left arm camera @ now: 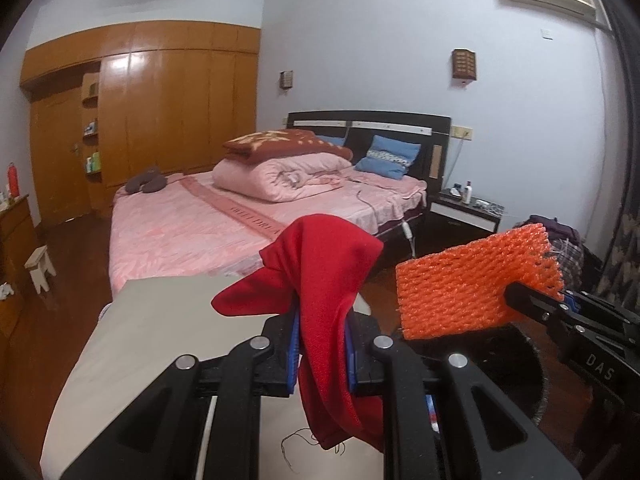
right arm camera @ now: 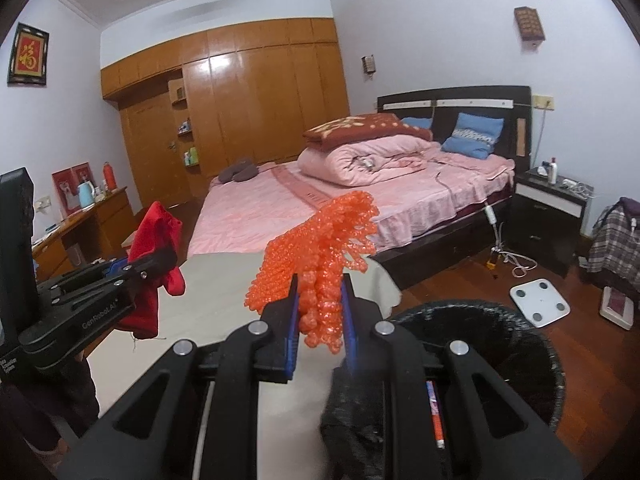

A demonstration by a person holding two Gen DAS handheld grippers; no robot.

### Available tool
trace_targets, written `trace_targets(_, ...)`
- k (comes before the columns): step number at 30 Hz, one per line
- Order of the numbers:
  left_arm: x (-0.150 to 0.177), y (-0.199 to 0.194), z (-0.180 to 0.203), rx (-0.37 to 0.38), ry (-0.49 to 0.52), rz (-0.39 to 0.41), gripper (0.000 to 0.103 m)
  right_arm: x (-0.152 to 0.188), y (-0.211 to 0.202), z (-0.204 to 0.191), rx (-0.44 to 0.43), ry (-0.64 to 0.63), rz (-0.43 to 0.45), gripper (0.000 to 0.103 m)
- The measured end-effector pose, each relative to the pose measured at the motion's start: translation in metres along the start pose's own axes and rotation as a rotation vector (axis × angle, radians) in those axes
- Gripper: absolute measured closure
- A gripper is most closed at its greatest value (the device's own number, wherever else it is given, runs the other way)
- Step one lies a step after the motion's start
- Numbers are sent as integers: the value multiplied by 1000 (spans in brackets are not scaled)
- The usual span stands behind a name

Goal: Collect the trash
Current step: 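Carry the red cloth and orange mesh pad over the bin with both grippers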

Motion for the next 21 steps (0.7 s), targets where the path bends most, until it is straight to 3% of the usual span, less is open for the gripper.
trace_targets(21, 4, 21, 94, 184, 106, -8, 86, 15, -41, 81, 168, 55, 27, 85)
Point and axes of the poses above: each gripper's, at about its wrist camera, not at the fingertips, and y roughly the way its jaws point, z to its right, x to its underside, the point moved 3 cm from there along y, roughly the way its jaws point, and after that the axes turned 4 degrees about x, right-handed, at the moved point
